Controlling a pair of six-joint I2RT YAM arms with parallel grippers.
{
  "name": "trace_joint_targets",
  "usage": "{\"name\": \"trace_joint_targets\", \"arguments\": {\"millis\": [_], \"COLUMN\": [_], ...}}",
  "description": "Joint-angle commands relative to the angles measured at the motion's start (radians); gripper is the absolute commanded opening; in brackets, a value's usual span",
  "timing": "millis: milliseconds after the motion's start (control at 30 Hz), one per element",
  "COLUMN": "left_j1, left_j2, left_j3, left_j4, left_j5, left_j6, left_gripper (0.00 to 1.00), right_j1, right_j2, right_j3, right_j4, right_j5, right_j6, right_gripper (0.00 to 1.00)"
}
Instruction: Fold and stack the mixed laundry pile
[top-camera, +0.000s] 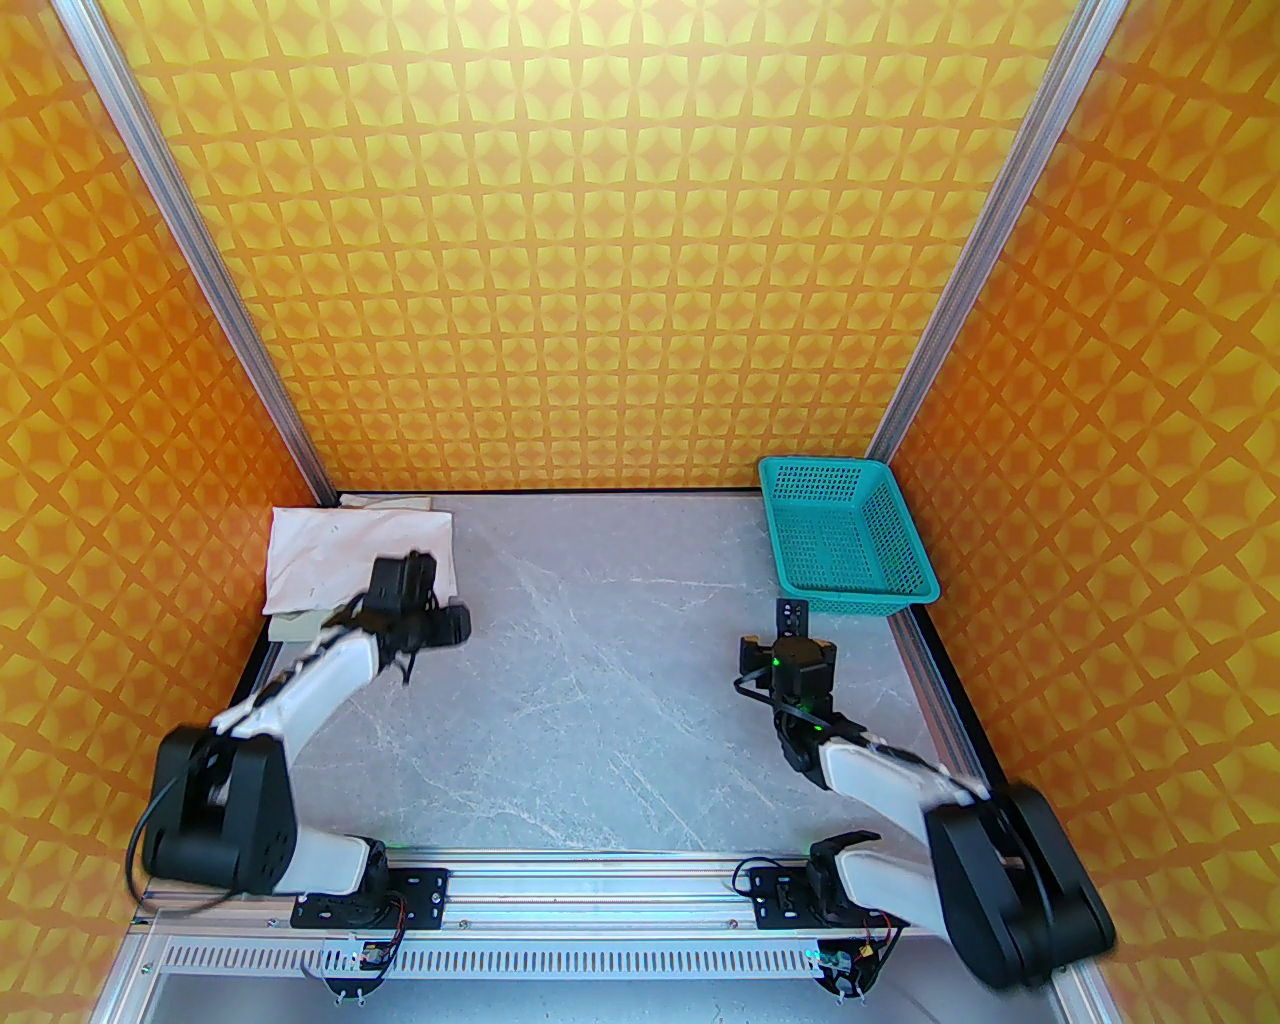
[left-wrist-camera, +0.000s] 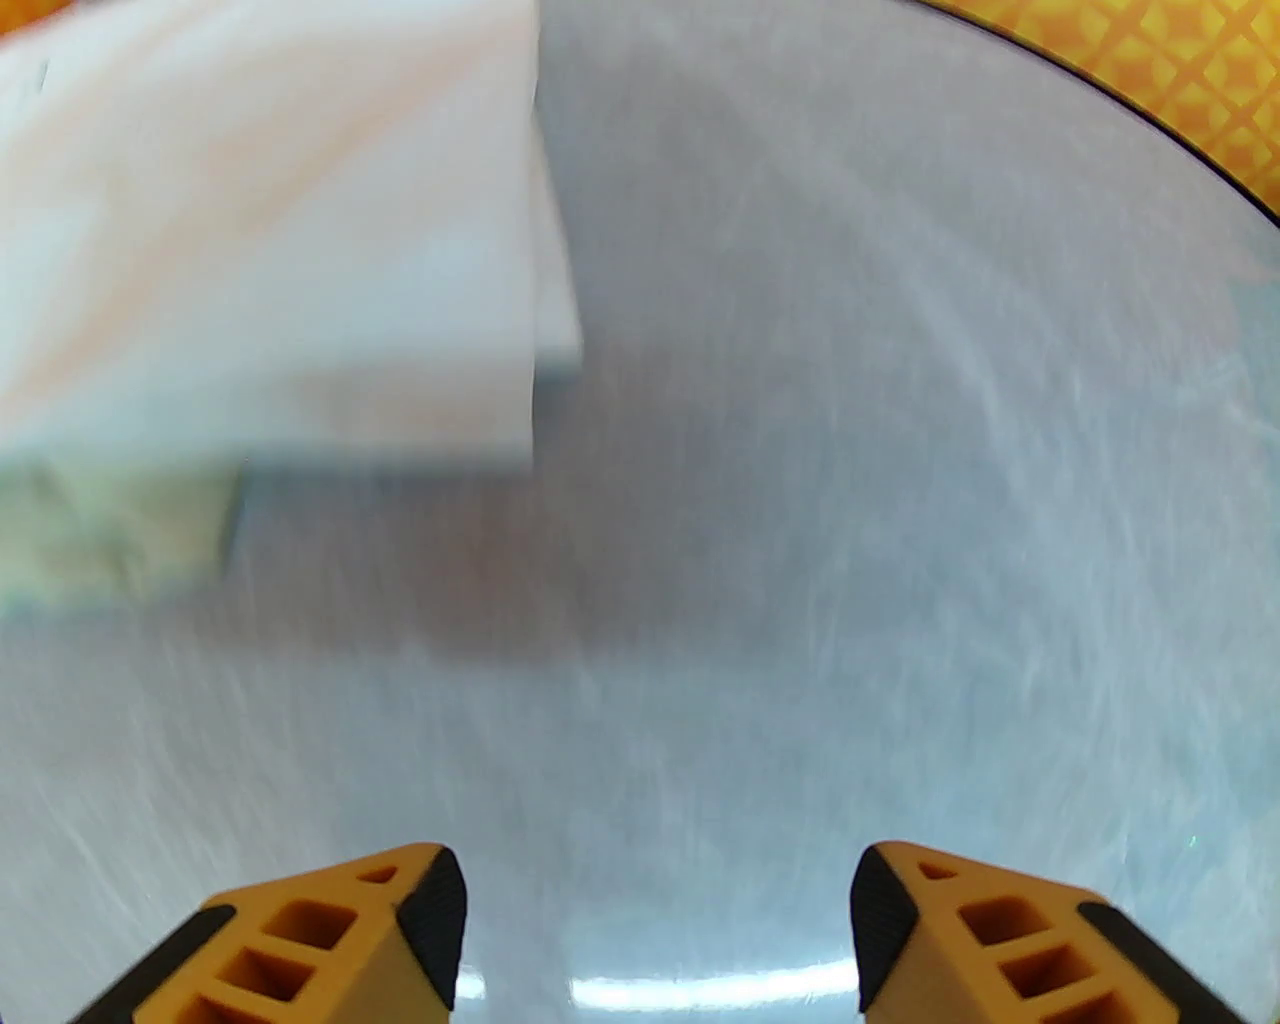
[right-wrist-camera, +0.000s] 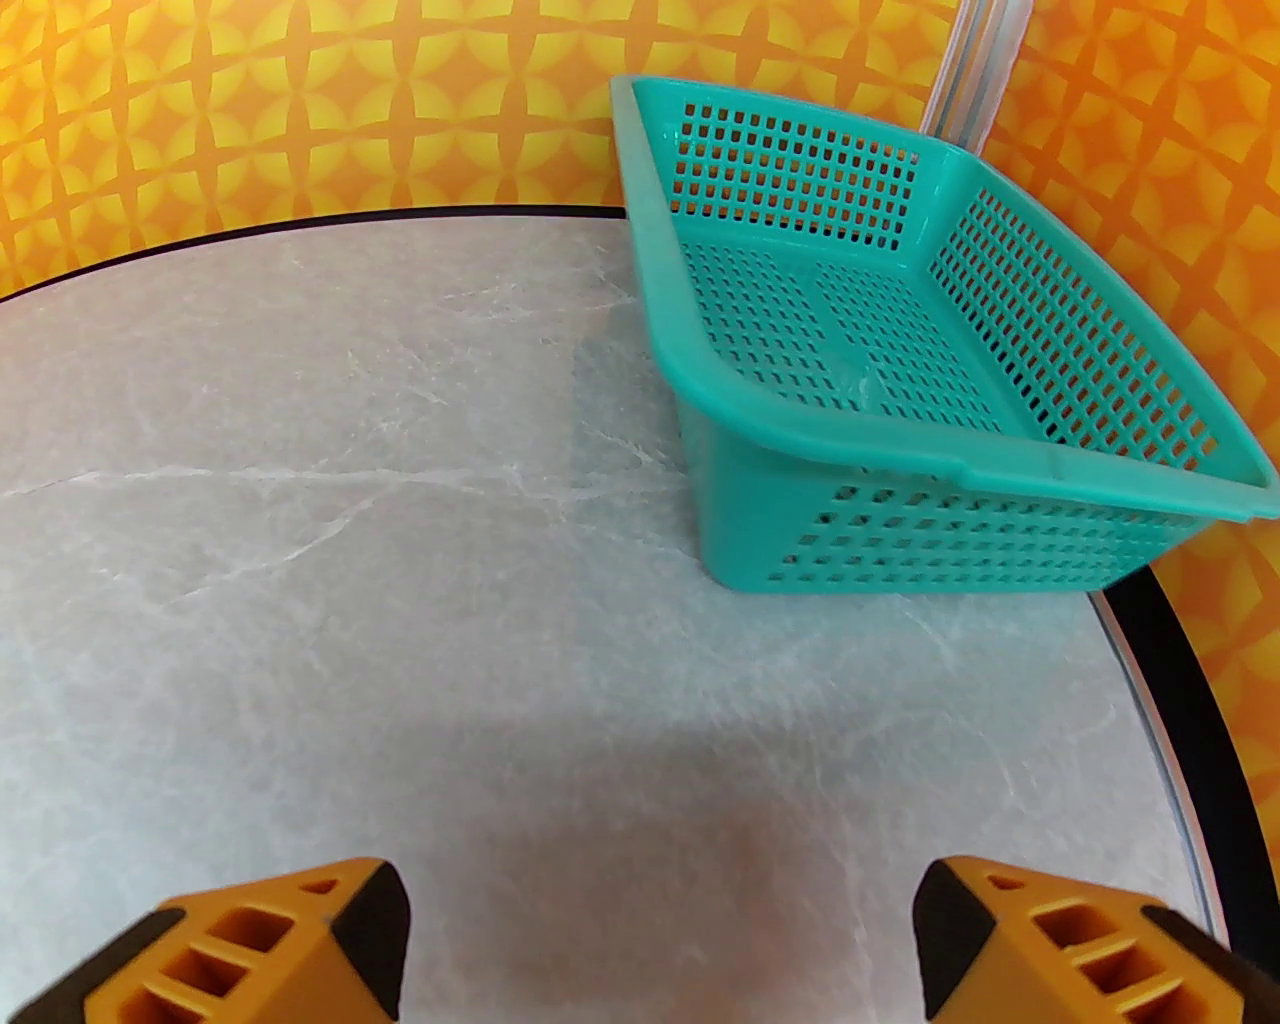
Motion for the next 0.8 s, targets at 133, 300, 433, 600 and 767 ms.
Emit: {"name": "trace_joint_targets", "arguments": {"millis": [133, 300, 433, 600, 767], "left_j1": [-0.002, -0.002, 0.011, 0.152, 0.176], "left_j2": [-0.112, -0.159, -0.251, -0.372, -0.278], "left_j3": [-0.130, -0.144, -0.153, -0.330, -0.521], "left_j4": [0.081, 0.087, 0.114, 0.400, 0.780], "left_j5": [0.043, 0.021, -0.202, -0.286, -0.194], "left_j6": [-0.046, -0.013, 0.098, 0.169, 0.207], "left_gripper": [0.71, 0.79, 1.00, 0.99, 0.99], "right_j1": [-0.061, -0.072, -0.075, -0.076, -0.074], "right_j2": [0.198, 0.215, 0.214, 0.212, 0.213], "right_j3": [-0.011, 0.064, 0.052, 0.052, 0.052], "right_j4": [0.440, 0.310, 0.328, 0.329, 0.327], "right_j5": [-0.133, -0.111, -0.094, -0.096, -0.096], "right_j6": [-0.041, -0.017, -0.012, -0.016, -0.016], "right_gripper": [0.90, 0.99, 0.99, 0.98, 0.99]}}
